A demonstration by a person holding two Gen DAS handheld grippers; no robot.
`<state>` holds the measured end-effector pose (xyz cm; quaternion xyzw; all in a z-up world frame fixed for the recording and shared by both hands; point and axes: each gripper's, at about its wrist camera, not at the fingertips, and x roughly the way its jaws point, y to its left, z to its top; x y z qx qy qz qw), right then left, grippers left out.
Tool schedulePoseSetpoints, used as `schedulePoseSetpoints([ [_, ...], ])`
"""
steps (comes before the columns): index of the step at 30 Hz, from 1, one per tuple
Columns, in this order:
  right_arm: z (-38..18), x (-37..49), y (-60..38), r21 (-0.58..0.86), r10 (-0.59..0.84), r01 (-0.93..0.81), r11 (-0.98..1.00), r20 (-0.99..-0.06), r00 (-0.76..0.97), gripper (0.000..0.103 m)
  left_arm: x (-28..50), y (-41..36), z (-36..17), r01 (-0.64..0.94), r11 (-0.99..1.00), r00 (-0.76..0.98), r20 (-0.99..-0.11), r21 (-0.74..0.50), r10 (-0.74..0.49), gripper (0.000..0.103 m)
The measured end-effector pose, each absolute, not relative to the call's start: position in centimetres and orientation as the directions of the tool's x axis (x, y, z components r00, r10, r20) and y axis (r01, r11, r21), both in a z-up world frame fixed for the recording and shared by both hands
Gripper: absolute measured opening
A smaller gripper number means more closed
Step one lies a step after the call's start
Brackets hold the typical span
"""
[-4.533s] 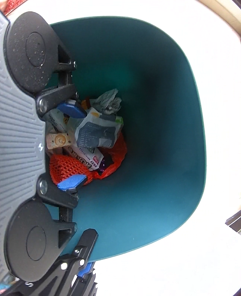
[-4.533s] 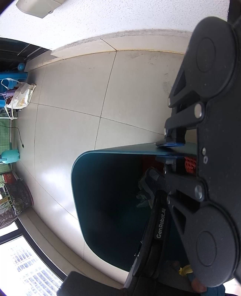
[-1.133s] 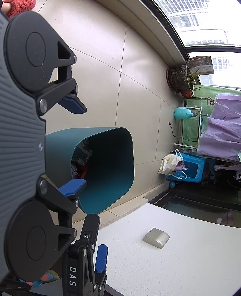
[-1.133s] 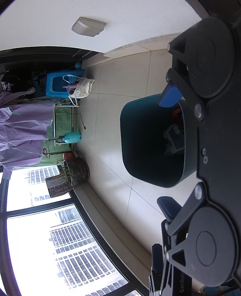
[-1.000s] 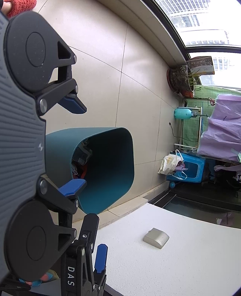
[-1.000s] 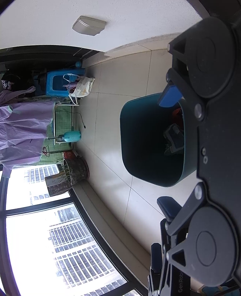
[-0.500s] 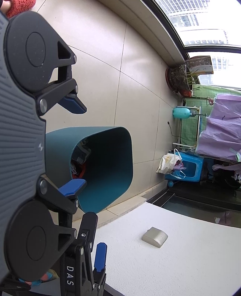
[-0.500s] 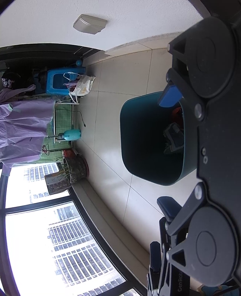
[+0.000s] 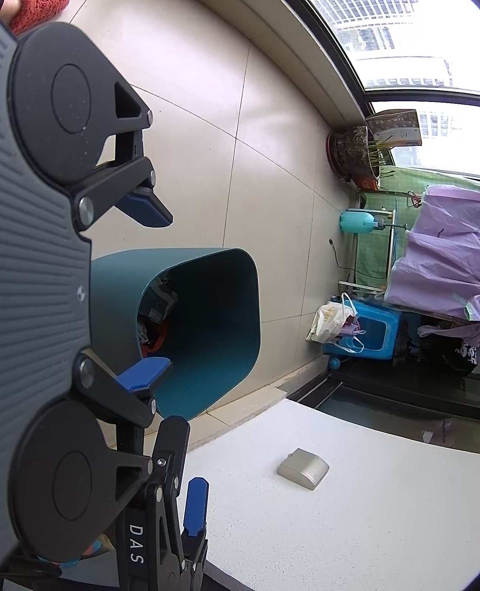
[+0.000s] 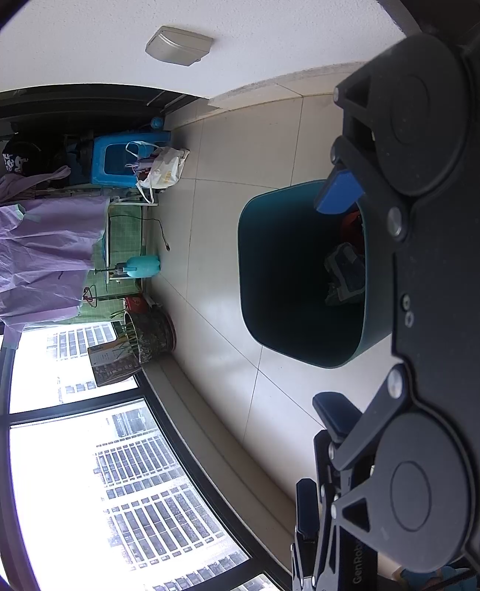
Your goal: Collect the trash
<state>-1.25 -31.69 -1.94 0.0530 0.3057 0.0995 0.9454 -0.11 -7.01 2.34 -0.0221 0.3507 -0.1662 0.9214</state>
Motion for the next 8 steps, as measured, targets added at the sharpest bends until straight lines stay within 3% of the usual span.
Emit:
schedulePoseSetpoints([
  [8,-1.93,-1.28,-31.95,0.16,0.22,-0.155,0.975,-0.572,0.79,0.103,0.17,-6.88,2.27,0.278,0.947,0.689,-0.653,-0.161,-0.314,0.077],
])
